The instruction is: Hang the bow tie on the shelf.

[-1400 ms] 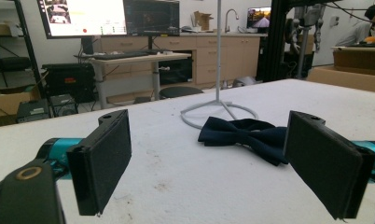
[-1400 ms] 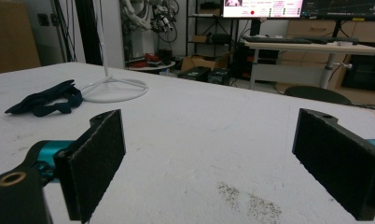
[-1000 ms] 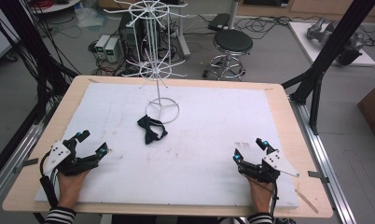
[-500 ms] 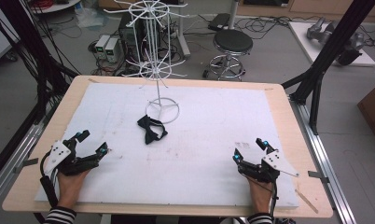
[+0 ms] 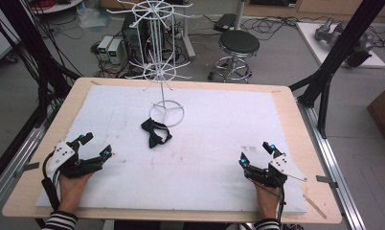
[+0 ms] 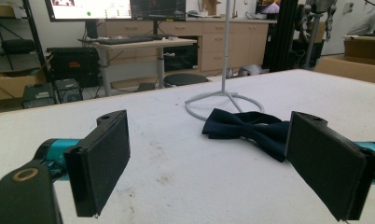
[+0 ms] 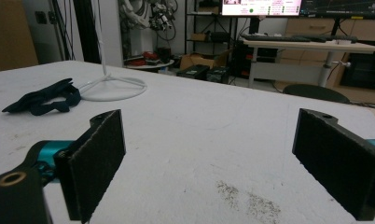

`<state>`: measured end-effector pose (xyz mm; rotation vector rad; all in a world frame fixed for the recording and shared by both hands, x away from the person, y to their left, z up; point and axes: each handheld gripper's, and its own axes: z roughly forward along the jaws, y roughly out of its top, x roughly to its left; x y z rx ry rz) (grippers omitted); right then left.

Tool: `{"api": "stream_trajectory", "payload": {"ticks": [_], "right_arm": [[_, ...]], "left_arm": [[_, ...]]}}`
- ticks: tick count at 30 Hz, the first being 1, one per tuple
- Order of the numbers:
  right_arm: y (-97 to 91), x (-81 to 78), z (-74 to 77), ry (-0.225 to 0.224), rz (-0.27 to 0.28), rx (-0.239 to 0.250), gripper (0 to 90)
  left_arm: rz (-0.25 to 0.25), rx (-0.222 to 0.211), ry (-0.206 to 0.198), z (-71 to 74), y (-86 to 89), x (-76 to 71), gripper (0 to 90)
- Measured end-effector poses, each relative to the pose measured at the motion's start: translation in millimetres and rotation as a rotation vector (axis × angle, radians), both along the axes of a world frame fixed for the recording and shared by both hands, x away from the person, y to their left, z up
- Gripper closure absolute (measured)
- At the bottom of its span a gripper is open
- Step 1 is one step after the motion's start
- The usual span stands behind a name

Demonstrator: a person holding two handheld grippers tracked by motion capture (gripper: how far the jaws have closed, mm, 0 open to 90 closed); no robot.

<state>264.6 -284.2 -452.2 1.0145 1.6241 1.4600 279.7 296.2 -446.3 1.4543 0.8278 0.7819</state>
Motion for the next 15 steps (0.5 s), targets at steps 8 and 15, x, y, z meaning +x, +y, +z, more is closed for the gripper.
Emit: {"api": "stream_trajectory", "payload": {"ticks": [8,15], "right_arm": [[0.0,0.0,0.0,0.000,0.000,0.001,8.5],[0.0,-0.2,0.0,0.003,-0.002,0.002,8.5]], "left_arm": [[-0.008,0.056,0.023,19.8,-12.5,4.9,14.4],[-0.019,0.122,0.066,34.4,-29.4,14.6,14.4]]}}
